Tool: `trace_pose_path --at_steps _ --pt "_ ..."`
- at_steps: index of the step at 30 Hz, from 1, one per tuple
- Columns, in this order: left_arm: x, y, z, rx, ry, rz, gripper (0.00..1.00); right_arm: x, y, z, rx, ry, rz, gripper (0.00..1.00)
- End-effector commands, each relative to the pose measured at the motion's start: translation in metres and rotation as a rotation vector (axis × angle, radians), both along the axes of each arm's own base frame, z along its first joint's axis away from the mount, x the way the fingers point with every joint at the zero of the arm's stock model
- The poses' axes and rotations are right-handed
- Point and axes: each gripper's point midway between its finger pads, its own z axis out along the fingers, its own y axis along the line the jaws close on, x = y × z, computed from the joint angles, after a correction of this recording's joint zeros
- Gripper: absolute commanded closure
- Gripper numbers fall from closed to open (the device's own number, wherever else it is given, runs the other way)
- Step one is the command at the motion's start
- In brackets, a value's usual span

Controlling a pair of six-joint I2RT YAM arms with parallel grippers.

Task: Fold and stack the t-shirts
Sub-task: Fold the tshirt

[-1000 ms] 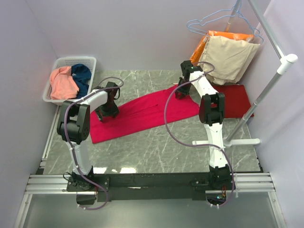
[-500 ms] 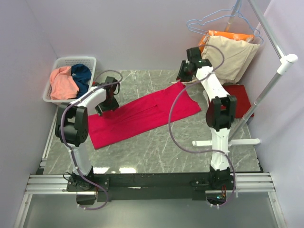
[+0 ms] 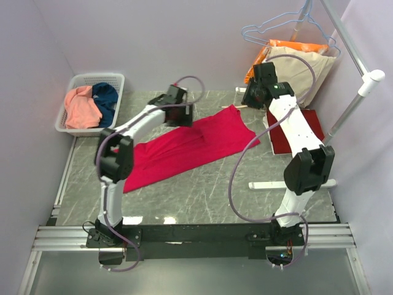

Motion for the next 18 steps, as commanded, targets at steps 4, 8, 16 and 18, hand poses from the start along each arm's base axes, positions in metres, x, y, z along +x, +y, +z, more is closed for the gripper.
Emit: trace_pose_path --at_steps 4,8,16,18 --pt "0.035 -0.085 -0.006 -0.008 -0.136 -0.278 0.22 -0.058 -0.042 -0.006 -0.059 0.064 -0.145 0.64" --pt "0.039 -0.112 -0.026 0.062 -0.191 -0.309 0.21 -0.079 -0.057 -0.010 0.007 0.082 -0.168 0.64" --pt "0.038 -0.147 -0.053 0.121 -0.200 -0.366 0.18 -0.103 -0.070 -0.025 0.050 0.121 -0.183 0.65" --pt "0.041 -0.148 -0.060 0.154 -0.208 -0.348 0.17 -0.107 -0.070 -0.025 0.055 0.117 -0.183 0.65"
